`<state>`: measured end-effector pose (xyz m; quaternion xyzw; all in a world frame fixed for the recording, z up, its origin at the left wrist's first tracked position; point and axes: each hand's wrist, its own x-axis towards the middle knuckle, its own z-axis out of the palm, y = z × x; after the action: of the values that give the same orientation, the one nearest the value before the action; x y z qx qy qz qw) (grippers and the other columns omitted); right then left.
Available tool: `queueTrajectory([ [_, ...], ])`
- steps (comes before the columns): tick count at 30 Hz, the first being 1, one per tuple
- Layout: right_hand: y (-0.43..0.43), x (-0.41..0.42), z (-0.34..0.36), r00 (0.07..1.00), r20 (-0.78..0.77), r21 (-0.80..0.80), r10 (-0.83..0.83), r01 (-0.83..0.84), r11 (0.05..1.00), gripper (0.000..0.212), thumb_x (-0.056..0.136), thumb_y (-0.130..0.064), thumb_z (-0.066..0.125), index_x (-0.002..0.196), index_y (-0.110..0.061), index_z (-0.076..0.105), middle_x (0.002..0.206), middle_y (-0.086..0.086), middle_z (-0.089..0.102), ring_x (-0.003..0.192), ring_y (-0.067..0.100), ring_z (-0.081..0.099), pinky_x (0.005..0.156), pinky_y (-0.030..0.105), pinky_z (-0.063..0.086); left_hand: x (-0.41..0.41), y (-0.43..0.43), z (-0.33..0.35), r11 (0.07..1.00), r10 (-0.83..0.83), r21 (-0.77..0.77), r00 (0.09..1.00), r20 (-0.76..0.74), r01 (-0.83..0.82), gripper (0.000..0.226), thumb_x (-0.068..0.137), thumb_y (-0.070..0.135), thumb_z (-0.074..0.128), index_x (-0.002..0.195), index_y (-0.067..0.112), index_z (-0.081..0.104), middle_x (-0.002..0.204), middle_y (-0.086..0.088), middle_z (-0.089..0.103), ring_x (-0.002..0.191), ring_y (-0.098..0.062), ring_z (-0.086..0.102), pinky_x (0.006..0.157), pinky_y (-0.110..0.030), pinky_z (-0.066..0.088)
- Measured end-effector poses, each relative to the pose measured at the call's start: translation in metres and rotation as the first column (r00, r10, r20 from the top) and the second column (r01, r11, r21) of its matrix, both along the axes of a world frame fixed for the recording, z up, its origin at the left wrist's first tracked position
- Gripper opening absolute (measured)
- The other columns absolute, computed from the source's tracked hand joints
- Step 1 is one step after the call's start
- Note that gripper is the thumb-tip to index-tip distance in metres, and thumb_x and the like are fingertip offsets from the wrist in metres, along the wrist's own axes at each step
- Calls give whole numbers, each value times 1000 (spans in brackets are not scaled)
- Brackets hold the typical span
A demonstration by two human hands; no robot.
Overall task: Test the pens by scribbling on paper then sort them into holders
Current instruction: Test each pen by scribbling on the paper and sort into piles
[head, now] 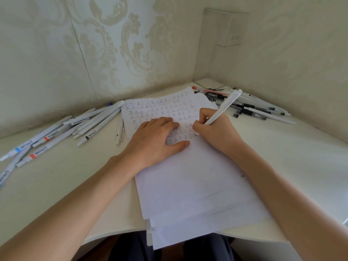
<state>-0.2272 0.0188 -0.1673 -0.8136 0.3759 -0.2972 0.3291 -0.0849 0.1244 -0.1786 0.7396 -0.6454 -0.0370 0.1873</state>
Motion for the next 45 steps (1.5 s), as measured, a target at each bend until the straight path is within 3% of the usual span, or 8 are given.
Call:
queueTrajectory([
  [7,0,-2,8,977,206,124,-50,25,992,51,92,-49,50,66,-7,40,53,6,34,48,15,29,42,22,26,0,0,0,1000,2,-1,1000,-4,-2,66,82,64,45,137,29,40,148,9,31,135,-10,26,110,-29,16],
  [13,-1,-3,4,988,153,111,-13,-4,994,24,85,-23,67,77,-12,46,58,2,54,46,5,42,42,14,32,0,1,0,1000,4,5,1000,-1,-4,67,82,65,44,138,29,39,148,10,30,136,-10,26,110,-29,16],
  [18,-9,-5,8,992,89,114,-95,84,990,34,75,-7,62,58,-17,34,56,1,34,43,5,25,39,16,21,-1,1,1,1000,8,-6,1000,-11,-8,65,82,63,45,137,29,39,148,10,30,135,-9,26,110,-28,15],
  [29,-5,-7,5,994,104,59,-43,37,998,28,77,-8,60,62,-13,37,56,3,34,49,9,26,42,17,22,-7,3,-3,996,-58,-59,998,39,61,52,93,49,38,140,26,36,150,8,28,137,-12,23,110,-26,11],
  [33,-3,-7,5,989,130,51,-64,58,997,31,87,-21,60,64,-14,40,48,1,46,46,9,36,43,18,30,-8,4,-2,978,-66,-196,997,42,73,46,91,46,46,128,20,51,131,6,50,121,-14,45,100,-26,27],
  [37,-3,-8,5,980,179,44,-90,83,996,29,89,-42,60,80,-16,52,53,3,62,48,12,51,48,18,39,-12,9,8,939,-128,-344,940,-316,12,37,82,54,59,105,25,60,89,13,64,90,-5,59,81,-24,43],
  [41,-11,-8,3,977,201,-5,-72,74,997,24,89,1,53,103,-18,58,80,-3,66,74,11,63,69,28,52,-13,12,17,951,-181,-307,733,-655,-40,36,72,50,63,94,22,61,77,7,66,77,-8,61,77,-22,46],
  [45,-8,-7,11,887,458,310,-62,-94,946,34,90,9,44,115,-10,57,93,7,65,75,15,66,69,27,53,-10,10,16,940,-194,-332,685,-702,-75,37,73,49,63,93,17,60,76,3,67,76,-13,63,76,-28,48],
])
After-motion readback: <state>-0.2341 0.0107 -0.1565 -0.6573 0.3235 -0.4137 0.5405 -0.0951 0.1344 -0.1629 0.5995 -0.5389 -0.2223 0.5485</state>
